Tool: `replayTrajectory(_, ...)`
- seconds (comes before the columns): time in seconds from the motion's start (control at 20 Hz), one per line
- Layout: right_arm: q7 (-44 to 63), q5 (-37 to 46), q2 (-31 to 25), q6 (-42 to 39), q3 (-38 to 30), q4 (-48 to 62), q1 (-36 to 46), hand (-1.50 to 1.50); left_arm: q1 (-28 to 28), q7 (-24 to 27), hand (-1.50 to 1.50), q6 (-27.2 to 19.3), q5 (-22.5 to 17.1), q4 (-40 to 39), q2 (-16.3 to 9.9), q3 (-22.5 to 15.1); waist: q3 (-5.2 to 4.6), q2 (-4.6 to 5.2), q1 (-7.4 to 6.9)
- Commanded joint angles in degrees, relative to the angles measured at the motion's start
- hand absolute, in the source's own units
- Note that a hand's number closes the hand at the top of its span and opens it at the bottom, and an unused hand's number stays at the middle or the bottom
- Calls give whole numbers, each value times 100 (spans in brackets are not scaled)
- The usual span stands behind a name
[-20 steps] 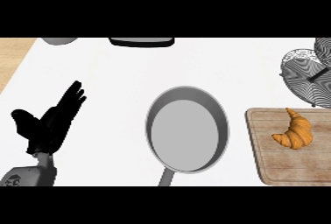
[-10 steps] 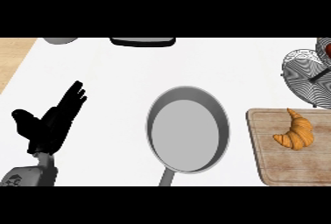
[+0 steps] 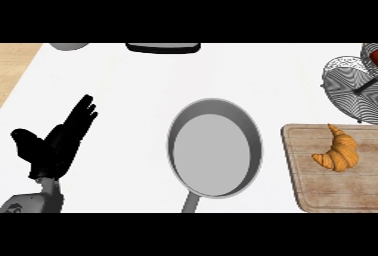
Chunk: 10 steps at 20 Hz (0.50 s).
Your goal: Pick the bell pepper from the cutting board and place it in the tiered basket
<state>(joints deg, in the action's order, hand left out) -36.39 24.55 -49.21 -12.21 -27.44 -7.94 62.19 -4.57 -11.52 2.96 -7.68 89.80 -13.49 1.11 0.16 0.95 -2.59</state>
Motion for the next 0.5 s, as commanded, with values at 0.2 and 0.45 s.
replayTrajectory(0.2,915,-1067,-465,-687,-1041,413,280,-150,-114,-161,0,-54,9,137,29,2,9,17,-22)
replayTrajectory(0.45,1126,-1467,-1157,-702,-1450,360,-29,-150,-56,169,0,96,-8,-200,14,68,16,77,-19)
